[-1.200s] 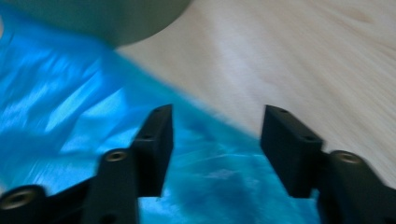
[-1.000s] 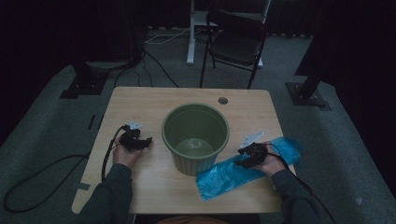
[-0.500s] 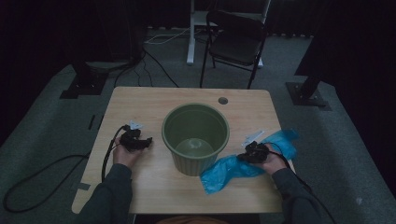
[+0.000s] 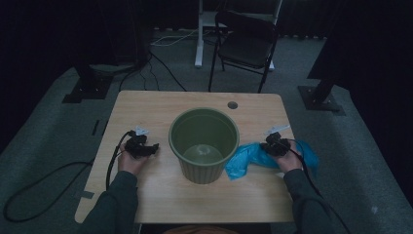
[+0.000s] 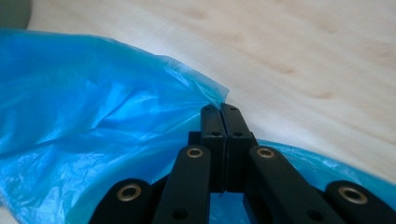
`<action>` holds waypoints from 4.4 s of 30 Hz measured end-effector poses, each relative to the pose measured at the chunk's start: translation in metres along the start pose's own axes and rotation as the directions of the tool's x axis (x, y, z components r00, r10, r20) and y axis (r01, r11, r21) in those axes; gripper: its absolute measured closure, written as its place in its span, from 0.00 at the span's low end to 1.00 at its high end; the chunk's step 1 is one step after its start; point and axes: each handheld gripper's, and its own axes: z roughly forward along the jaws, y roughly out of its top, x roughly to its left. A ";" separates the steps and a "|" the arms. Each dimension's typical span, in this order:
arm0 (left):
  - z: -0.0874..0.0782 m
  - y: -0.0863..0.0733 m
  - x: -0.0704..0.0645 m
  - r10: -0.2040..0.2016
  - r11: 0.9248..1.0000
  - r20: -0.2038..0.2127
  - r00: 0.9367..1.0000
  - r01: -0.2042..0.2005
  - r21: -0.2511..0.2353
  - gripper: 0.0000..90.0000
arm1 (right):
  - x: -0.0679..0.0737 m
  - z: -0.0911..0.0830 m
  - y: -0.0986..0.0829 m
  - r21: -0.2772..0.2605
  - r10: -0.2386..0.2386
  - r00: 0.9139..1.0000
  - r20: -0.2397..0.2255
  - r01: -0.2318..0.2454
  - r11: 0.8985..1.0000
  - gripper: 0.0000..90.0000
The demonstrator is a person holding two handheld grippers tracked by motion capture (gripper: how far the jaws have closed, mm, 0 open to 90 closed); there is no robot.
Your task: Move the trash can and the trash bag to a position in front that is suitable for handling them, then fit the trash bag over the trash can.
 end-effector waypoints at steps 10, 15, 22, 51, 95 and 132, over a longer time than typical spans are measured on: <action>0.000 0.000 0.000 0.000 1.000 0.000 1.000 0.000 0.000 0.39 | -0.015 -0.013 0.023 -0.062 0.104 0.993 0.053 -0.101 0.993 1.00; 0.000 0.000 0.000 0.000 1.000 0.000 1.000 0.000 0.000 0.39 | -0.005 -0.004 0.036 -0.083 0.122 0.992 0.027 -0.119 0.989 1.00; 0.000 0.000 0.000 0.002 1.000 0.002 1.000 -0.002 0.000 0.39 | 0.015 0.015 0.052 -0.079 0.104 0.995 0.004 -0.103 0.992 1.00; 0.002 0.002 -0.002 0.015 1.000 0.014 1.000 -0.015 0.003 0.39 | 0.018 0.042 0.079 -0.114 0.167 0.984 -0.060 -0.173 0.978 0.99; 0.003 0.004 -0.005 0.026 1.000 0.026 0.999 -0.026 0.001 0.39 | 0.030 0.051 0.045 -0.049 -0.114 0.973 -0.202 0.106 0.993 0.39; 0.004 0.005 -0.007 0.031 0.999 0.032 0.999 -0.031 0.006 0.39 | 0.018 0.053 0.048 -0.014 -0.010 0.994 -0.106 0.009 1.000 1.00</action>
